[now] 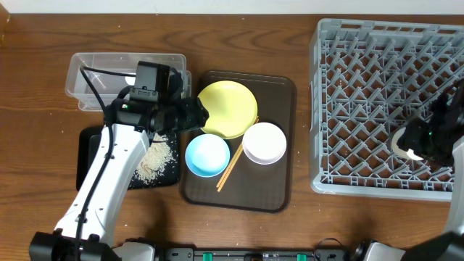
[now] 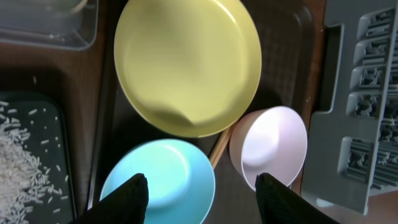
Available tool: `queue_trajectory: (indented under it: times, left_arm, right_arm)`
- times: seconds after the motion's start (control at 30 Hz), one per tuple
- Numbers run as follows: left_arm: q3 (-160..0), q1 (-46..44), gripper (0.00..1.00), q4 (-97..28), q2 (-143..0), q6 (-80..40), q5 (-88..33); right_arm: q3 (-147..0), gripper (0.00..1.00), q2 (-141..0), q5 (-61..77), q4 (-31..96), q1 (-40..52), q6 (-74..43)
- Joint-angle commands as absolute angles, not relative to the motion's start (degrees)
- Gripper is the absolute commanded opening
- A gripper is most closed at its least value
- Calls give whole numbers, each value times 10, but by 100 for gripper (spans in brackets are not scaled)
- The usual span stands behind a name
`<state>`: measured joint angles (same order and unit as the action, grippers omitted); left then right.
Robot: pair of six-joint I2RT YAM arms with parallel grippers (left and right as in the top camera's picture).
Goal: Sort waste into correct bins and load items into the dishwasher rack
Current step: 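Place the white cup upside down in the dish rack with right gripper, then reach the right gripper to the pink bowl and grasp it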
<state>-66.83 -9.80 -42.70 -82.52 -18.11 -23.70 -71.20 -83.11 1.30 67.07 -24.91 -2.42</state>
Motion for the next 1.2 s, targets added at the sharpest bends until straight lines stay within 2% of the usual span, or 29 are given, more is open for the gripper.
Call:
queue_trajectory:
  times: [0.0, 0.03, 0.07, 0.17, 0.23, 0.47, 0.73, 0.83, 0.97, 1.17]
  left_arm:
    - [-675, -97, 58, -435, -823, -174, -228]
    - [-675, -97, 59, -437, -823, -174, -228]
    - [-675, -97, 59, -437, -823, -174, -228]
    - [-675, -97, 60, -437, -823, -174, -228]
    - [-675, -97, 65, -437, -823, -174, -228]
    - [-675, -97, 67, -464, -823, -174, -161]
    - [-675, -97, 67, -499, -823, -174, -87]
    - [-675, -97, 67, -499, -823, -174, -81]
    - [-675, -97, 67, -501, -823, -174, -64]
    - [-674, -97, 68, -506, -823, -174, -41]
  right_arm:
    - [-722, 31, -859, 2, 670, -256, -32]
    - [-722, 34, -867, 2, 669, -256, -32]
    - [-722, 41, -875, 4, 669, -256, -32]
    - [-722, 75, -895, 8, 668, -256, -32]
    - [-722, 99, -901, 26, 666, -256, -32]
    - [-735, 99, -888, 107, 655, -256, -31]
    - [-810, 91, -844, 280, 605, -210, 6]
    - [-810, 90, -828, 318, 550, -150, 31]
    - [-808, 90, -833, 317, 537, -55, 88]
    - [-808, 84, -879, 243, 540, 86, 114]
